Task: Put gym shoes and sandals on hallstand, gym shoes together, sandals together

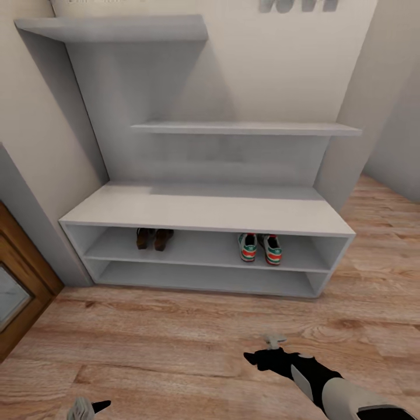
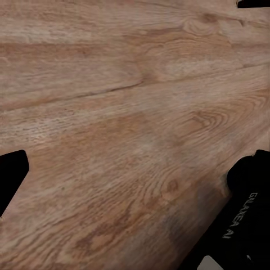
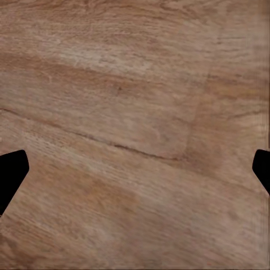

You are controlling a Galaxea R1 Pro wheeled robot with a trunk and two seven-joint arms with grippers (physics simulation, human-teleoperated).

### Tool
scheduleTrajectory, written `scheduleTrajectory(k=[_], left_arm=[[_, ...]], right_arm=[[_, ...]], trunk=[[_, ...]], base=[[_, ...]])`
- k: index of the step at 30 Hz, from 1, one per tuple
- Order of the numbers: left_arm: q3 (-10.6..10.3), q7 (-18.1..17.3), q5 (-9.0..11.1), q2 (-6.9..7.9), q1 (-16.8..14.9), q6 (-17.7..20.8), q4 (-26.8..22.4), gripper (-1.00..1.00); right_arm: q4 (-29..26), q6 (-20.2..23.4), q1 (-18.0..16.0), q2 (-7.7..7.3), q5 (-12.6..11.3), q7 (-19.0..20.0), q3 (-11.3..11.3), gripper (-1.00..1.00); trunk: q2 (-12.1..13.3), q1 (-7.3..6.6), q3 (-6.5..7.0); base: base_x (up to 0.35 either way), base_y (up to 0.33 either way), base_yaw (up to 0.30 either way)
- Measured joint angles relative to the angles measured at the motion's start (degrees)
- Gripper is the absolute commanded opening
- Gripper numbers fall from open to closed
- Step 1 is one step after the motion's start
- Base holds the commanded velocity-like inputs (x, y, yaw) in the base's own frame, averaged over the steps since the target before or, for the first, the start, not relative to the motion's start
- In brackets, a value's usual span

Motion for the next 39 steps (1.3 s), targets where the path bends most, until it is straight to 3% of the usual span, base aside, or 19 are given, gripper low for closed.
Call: scheduleTrajectory(k=[4, 5, 6, 10, 11, 15, 16, 27, 39], left_arm=[[0.0, 1.71, 0.01, -0.04, 0.01, 0.0, 0.14, 1.0], [0.0, 2.83, 0.01, -0.07, 0.02, 0.01, 0.16, 1.0], [-0.03, 5.5, 0.02, -0.15, 0.03, 0.01, 0.18, 1.0], [-0.04, 9.65, -0.01, -0.29, 0.02, 0.0, 0.22, 1.0], [-0.06, 12.32, 0.06, -0.37, 0.02, -0.09, 0.23, 1.0], [-0.1, 16.0, 0.09, -0.55, 0.02, -0.22, 0.35, 1.0], [-0.11, 19.08, 0.23, -0.73, 0.02, -0.27, 0.99, 1.0], [-0.11, 27.62, 1.1, -1.87, 0.02, -0.55, 2.87, 1.0], [-0.16, 33.28, 0.93, -4.15, 0.01, -3.28, 3.33, 1.0]], right_arm=[[0.07, -0.35, 2.04, -2.32, 0.07, 3.35, 0.02, 1.0], [0.12, -0.69, 3.75, -3.87, 0.07, 4.79, 0.15, 1.0], [0.1, -1.93, 5.74, -5.32, 0.01, 5.65, 0.13, 1.0], [0.13, -6.78, 9.05, -6.98, -0.15, 6.28, -0.07, 1.0], [0.2, -9.89, 10.68, -7.62, -0.11, 6.46, 0.03, 1.0], [0.22, -12.96, 12.51, -8.22, -0.16, 6.61, -0.09, 1.0], [0.26, -14.27, 13.59, -8.46, -0.13, 6.55, -0.01, 1.0], [0.33, -15.35, 14.67, -8.64, -0.12, 5.69, -0.15, 1.0], [0.33, -15.51, 14.8, -8.4, 0.05, -1.69, -0.12, 1.0]], trunk=[[1.6, -0.88, 0.72], [2.01, -1.1, 0.89], [2.41, -1.32, 1.07], [4.01, -2.2, 1.79], [4.41, -2.42, 1.97], [6.02, -3.3, 2.69], [6.42, -3.51, 2.87], [10.83, -5.93, 4.85], [15.64, -8.57, 7.0]], base=[[0.0, 0.0, 0.0], [0.0, 0.0, 0.0], [0.0, 0.0, 0.0], [0.0, 0.0, 0.0], [0.0, 0.0, 0.0], [0.0, 0.0, 0.0], [0.0, 0.0, 0.0], [0.0, 0.0, 0.0], [0.0, 0.0, 0.0]])
